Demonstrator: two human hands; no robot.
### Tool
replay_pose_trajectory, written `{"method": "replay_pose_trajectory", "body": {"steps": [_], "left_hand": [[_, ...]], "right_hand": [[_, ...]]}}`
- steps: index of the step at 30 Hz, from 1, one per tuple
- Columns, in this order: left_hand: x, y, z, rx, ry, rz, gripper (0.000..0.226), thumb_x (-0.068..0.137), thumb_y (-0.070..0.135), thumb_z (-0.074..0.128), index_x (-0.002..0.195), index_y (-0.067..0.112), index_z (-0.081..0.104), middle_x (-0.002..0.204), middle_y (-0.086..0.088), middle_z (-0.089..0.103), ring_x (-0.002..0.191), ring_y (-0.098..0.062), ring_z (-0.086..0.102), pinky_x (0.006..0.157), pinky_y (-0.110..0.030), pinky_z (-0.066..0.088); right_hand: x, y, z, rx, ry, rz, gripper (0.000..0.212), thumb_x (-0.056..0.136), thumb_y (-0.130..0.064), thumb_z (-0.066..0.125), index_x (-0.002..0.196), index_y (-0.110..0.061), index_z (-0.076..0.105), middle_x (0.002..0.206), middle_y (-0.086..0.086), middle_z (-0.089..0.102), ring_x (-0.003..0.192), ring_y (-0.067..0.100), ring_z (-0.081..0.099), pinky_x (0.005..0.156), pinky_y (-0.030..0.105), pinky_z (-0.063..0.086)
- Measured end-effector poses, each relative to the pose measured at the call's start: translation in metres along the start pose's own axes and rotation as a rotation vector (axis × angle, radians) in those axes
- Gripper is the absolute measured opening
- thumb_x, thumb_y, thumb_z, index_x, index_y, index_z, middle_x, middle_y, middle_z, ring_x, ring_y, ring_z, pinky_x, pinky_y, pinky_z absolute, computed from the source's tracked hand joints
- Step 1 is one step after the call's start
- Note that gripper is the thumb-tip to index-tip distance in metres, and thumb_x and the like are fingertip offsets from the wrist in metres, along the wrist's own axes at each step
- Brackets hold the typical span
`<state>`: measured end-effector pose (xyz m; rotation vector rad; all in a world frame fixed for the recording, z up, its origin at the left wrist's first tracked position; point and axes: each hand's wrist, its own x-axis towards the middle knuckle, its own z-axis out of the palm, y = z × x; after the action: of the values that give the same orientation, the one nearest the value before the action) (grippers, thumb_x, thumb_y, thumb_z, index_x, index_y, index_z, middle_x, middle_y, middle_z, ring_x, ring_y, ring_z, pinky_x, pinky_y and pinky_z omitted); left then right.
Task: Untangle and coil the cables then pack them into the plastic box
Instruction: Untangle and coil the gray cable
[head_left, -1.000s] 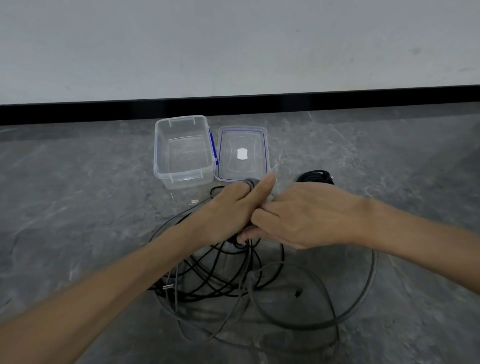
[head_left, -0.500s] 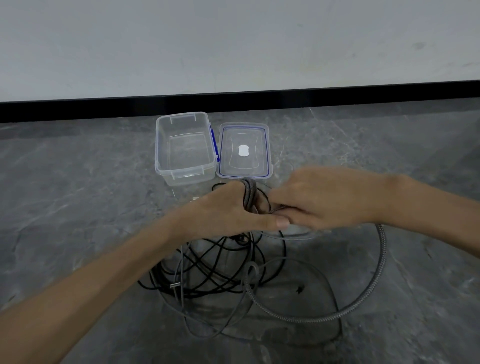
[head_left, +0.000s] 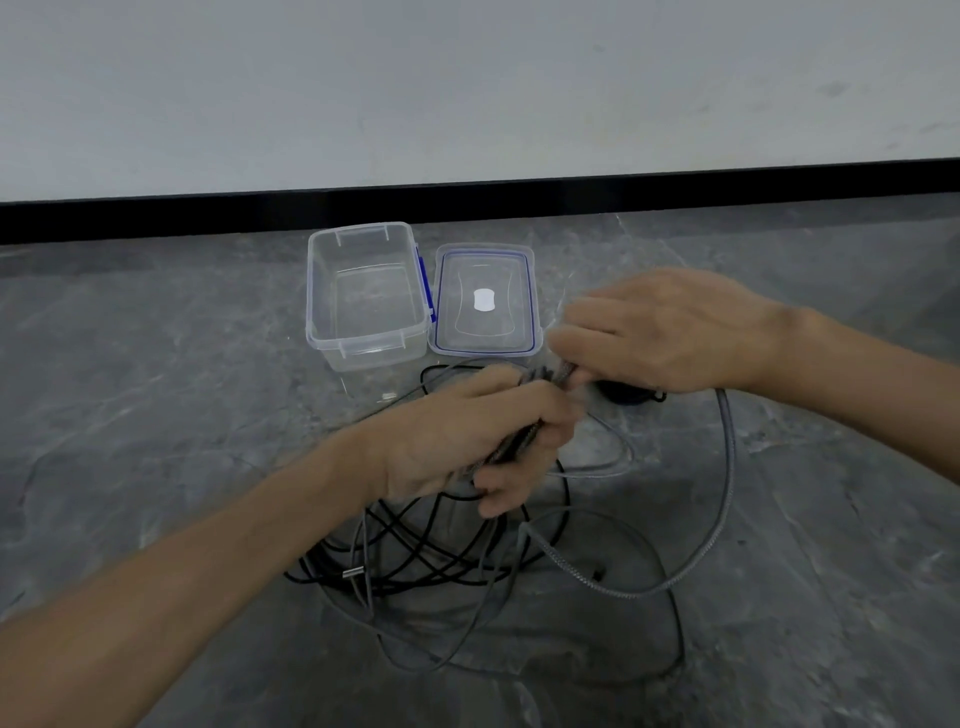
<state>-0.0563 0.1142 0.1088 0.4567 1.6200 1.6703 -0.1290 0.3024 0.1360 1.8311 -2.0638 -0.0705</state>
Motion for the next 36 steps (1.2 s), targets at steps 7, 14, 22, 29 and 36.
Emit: {"method": "replay_pose_trajectory", "body": {"steps": [7, 14, 22, 29, 36], "left_hand": [[-0.002, 0.006, -0.004, -0.541, -0.132, 0.067, 0.040, 0.093, 0.032, 0.043, 0.054, 0.023, 0.048, 0.031, 0.012, 0.036, 0.026, -0.002, 0.035, 0.034, -0.013, 0.034], [0.012, 0.015, 0.008, -0.735, 0.033, 0.330, 0.041, 0.083, 0.046, 0.061, 0.056, 0.019, 0.044, 0.032, 0.009, 0.037, 0.031, -0.004, 0.034, 0.040, -0.015, 0.035], [0.016, 0.026, -0.012, -0.383, 0.732, 0.448, 0.046, 0.098, 0.043, 0.043, 0.058, 0.021, 0.037, 0.043, 0.007, 0.025, 0.042, -0.009, 0.028, 0.047, -0.016, 0.033], [0.021, 0.012, -0.017, -0.033, 0.858, 0.518, 0.060, 0.101, 0.040, 0.041, 0.044, 0.022, 0.045, 0.041, 0.005, 0.042, 0.046, -0.013, 0.051, 0.055, -0.019, 0.043], [0.023, -0.011, -0.015, 0.458, 0.776, 0.456, 0.061, 0.100, 0.042, 0.046, 0.070, -0.009, 0.057, 0.058, -0.015, 0.065, 0.055, -0.019, 0.066, 0.061, -0.030, 0.055]], "right_hand": [[-0.008, -0.004, 0.029, 0.121, 0.117, 0.433, 0.034, 0.106, -0.032, 0.020, 0.097, -0.009, 0.043, 0.064, 0.008, 0.057, 0.044, 0.021, 0.048, 0.041, 0.022, 0.026], [0.013, -0.050, 0.081, 0.719, 0.052, 1.012, 0.028, 0.089, -0.005, 0.048, 0.110, 0.008, 0.060, 0.093, 0.027, 0.065, 0.086, 0.041, 0.064, 0.078, 0.048, 0.052], [0.025, -0.105, 0.081, 0.938, 0.066, 1.050, 0.034, 0.104, -0.026, 0.034, 0.090, -0.005, 0.057, 0.057, -0.012, 0.042, 0.053, 0.001, 0.048, 0.054, 0.016, 0.032], [0.031, -0.106, 0.052, 0.805, 0.013, 0.888, 0.039, 0.103, -0.032, 0.031, 0.086, -0.003, 0.051, 0.067, 0.003, 0.056, 0.055, 0.013, 0.050, 0.055, 0.032, 0.041], [0.033, -0.094, 0.034, 0.829, -0.117, 0.794, 0.026, 0.101, -0.022, 0.042, 0.088, -0.006, 0.058, 0.091, 0.005, 0.060, 0.085, 0.018, 0.061, 0.071, 0.033, 0.051]]}}
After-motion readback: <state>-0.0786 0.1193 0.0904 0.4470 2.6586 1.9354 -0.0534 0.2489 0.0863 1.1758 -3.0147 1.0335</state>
